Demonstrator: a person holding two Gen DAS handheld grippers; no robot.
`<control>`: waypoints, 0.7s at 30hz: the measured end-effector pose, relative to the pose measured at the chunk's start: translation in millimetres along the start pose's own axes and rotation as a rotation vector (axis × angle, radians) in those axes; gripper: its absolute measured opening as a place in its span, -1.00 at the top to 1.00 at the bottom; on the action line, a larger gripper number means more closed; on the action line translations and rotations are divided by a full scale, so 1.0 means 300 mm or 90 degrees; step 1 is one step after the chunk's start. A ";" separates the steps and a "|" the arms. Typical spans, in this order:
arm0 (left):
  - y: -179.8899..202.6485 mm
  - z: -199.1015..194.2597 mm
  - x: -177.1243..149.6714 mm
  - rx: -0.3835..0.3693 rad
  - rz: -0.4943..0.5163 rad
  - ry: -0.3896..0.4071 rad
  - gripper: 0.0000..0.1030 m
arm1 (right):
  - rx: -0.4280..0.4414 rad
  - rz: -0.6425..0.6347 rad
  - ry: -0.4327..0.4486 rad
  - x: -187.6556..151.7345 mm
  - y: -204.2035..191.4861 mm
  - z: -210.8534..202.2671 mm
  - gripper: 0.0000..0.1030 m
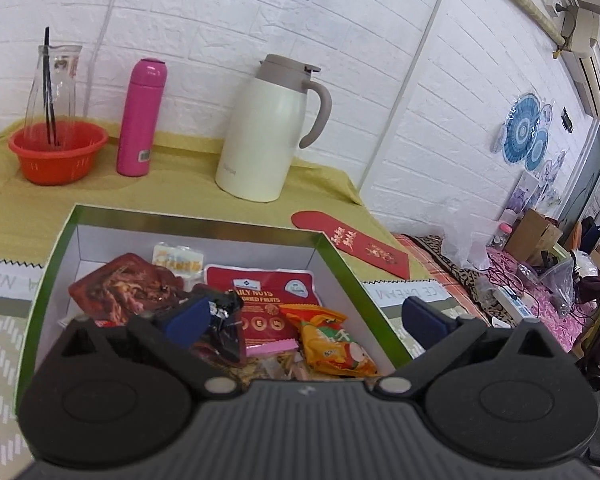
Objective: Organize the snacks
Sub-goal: 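Move both tools back to the white pouch on the table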
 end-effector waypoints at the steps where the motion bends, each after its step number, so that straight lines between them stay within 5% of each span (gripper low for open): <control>1: -0.003 -0.021 0.002 0.000 -0.002 0.000 -0.97 | -0.003 0.002 0.004 0.009 -0.008 -0.013 -1.00; 10: -0.030 -0.241 -0.028 0.049 0.001 -0.012 -0.97 | 0.003 0.012 0.024 0.048 -0.099 -0.136 -1.00; 21: -0.126 -0.511 -0.201 0.025 0.009 -0.008 -0.97 | 0.055 0.042 0.004 -0.062 -0.229 -0.271 -1.00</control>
Point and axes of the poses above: each gripper's, at about its wrist camera, not at the fingertips, and z roughly the way its jaws point, y to its right, x to its top, the point moved 2 cm from there along z, roughly the way its jaws point, and after that the axes turned 14 degrees about x, right-handed, at the moved point
